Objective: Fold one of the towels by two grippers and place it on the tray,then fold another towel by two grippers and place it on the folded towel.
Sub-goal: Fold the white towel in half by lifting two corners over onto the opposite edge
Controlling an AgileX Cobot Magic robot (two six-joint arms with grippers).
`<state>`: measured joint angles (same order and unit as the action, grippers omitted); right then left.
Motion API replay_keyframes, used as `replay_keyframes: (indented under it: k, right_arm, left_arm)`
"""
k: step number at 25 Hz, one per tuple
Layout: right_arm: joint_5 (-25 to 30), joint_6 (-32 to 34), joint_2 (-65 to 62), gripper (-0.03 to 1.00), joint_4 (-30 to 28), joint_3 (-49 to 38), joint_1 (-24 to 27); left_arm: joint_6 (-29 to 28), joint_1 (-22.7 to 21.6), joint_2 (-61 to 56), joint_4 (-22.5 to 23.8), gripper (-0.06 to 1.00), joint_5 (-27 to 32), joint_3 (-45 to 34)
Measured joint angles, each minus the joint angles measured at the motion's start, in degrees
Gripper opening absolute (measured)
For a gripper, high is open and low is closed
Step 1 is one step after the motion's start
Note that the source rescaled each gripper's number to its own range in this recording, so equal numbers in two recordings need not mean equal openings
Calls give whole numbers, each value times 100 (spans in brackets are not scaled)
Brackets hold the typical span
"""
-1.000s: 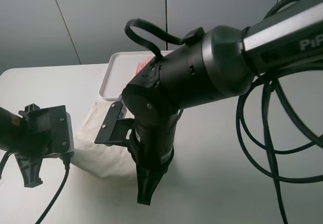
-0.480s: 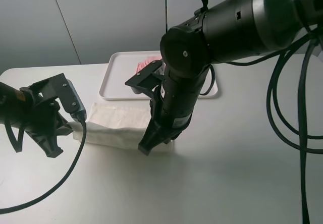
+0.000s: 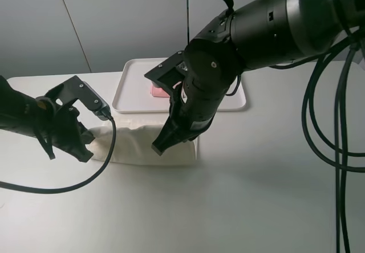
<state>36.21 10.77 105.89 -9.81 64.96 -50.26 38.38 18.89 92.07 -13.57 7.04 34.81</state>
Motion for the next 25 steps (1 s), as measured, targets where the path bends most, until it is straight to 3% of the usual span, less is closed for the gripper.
replay_keyframes:
  k: [8, 15, 25]
  right_arm:
    - [-440, 773, 0, 0, -596, 0, 170]
    - [-663, 1059, 0, 0, -610, 0, 574]
    - [-1418, 1275, 425, 0, -610, 0, 652]
  left_arm:
    - [-339, 0, 291, -51, 0, -704, 50]
    - [-489, -10, 466, -81, 0, -1085, 262]
    - [-500, -326, 477, -127, 1, -1228, 309]
